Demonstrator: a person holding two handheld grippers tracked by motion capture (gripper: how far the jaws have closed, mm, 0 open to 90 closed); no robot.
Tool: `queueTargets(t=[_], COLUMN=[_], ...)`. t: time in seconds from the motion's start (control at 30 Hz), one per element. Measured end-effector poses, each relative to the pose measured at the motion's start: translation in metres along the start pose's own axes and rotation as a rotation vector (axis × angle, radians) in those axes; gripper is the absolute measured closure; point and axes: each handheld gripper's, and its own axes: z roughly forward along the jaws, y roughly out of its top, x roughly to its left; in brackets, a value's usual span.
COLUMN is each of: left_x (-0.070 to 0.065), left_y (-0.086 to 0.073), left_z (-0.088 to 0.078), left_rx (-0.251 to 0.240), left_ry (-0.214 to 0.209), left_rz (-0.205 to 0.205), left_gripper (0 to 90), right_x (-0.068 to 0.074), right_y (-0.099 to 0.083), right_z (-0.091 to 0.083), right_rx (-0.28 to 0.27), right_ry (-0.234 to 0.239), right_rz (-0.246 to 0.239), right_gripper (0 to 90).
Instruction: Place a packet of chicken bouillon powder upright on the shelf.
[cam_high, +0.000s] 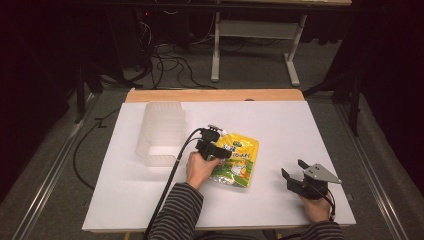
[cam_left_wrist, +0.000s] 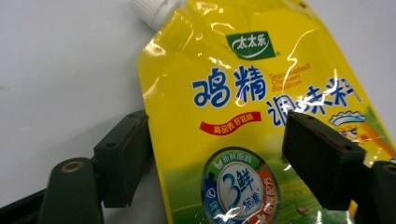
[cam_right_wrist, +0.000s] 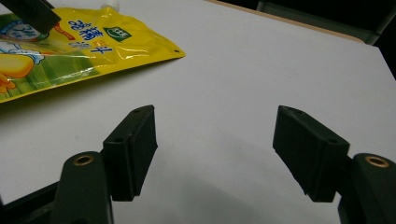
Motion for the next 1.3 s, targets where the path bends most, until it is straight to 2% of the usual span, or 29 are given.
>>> queueTargets(t=[0.03, 0.07, 0.1, 0.23, 0.27, 0.3, 0.33, 0.37, 0.4, 0.5, 0.53, 0.6, 0.7, 0.73, 0.83, 0.9, 1.07, 1.1, 1.17, 1.23, 1.3], left_x=[0.000, -0.002, -0.005, -0.007, -0.009, -0.009, -0.011, -0.012, -0.014, -0.014, -0.014, -0.014, -0.015, -0.017, -0.019, -0.024, -0.031, -0.033, -0.034, -0.036, -0.037], left_y=[0.000, -0.001, -0.002, -0.003, -0.004, -0.004, -0.005, -0.006, -0.006, -0.007, -0.007, -0.007, -0.007, -0.007, -0.007, -0.007, -0.008, -0.008, -0.008, -0.009, -0.010], left_z=[0.000, 0.000, 0.000, -0.001, -0.003, -0.003, -0.003, -0.003, -0.003, -0.004, -0.004, -0.006, -0.009, -0.014, -0.020, -0.030, -0.050, -0.058, -0.061, -0.071, -0.078], left_rx=[0.000, -0.001, 0.004, 0.011, 0.020, 0.020, 0.019, 0.017, 0.024, 0.028, 0.025, 0.020, 0.006, -0.020, -0.045, -0.082, -0.137, -0.160, -0.167, -0.197, -0.227], left_ry=[0.000, 0.019, 0.047, 0.063, 0.090, 0.090, 0.097, 0.099, 0.077, 0.072, 0.066, 0.056, 0.052, 0.049, 0.040, 0.028, 0.001, -0.016, -0.021, -0.024, -0.042], left_rz=[0.000, 0.020, 0.058, 0.065, 0.099, 0.099, 0.120, 0.135, 0.147, 0.155, 0.155, 0.164, 0.176, 0.184, 0.195, 0.207, 0.244, 0.252, 0.256, 0.265, 0.256], left_gripper=[24.7, 25.6, 27.1, 32.9, 45.9, 51.2, 57.9, 57.9, 67.4, 74.3, 82.2, 87.8, 89.3, 89.8, 90.0, 90.0, 90.0, 90.0, 90.0, 90.0, 90.0], right_x=[0.000, 0.000, 0.001, 0.001, 0.001, 0.001, 0.002, 0.002, 0.001, 0.001, 0.001, 0.001, 0.001, 0.001, 0.001, 0.001, 0.001, 0.000, 0.001, 0.001, 0.001], right_y=[0.000, 0.000, 0.000, 0.000, 0.000, 0.000, 0.000, 0.000, 0.000, 0.000, 0.000, 0.000, 0.000, 0.000, 0.000, 0.000, 0.000, 0.000, 0.000, 0.000, 0.000], right_z=[0.000, 0.000, 0.000, 0.000, 0.000, 0.000, 0.000, 0.000, -0.001, -0.001, -0.001, 0.000, -0.001, 0.000, 0.000, 0.000, -0.001, -0.001, -0.001, -0.001, -0.001], right_rx=[0.000, -0.001, 0.002, 0.001, -0.006, -0.006, -0.005, -0.005, -0.007, -0.007, -0.006, -0.008, -0.008, -0.008, -0.007, -0.008, -0.007, -0.008, -0.007, -0.008, -0.008], right_ry=[0.000, -0.001, -0.002, 0.001, 0.004, 0.004, 0.004, 0.004, 0.006, 0.006, 0.006, 0.007, 0.005, 0.004, 0.004, 0.006, 0.004, 0.005, 0.005, 0.005, 0.005], right_rz=[0.000, -0.003, -0.003, -0.005, -0.021, -0.021, -0.020, -0.020, -0.018, -0.021, -0.018, -0.020, -0.020, -0.022, -0.021, -0.019, -0.015, -0.019, -0.015, -0.018, -0.018], right_gripper=[31.0, 31.0, 31.0, 30.9, 30.9, 30.9, 30.9, 30.9, 30.9, 30.9, 30.9, 30.9, 30.9, 30.9, 30.9, 30.9, 30.9, 30.9, 30.9, 30.9, 30.9])
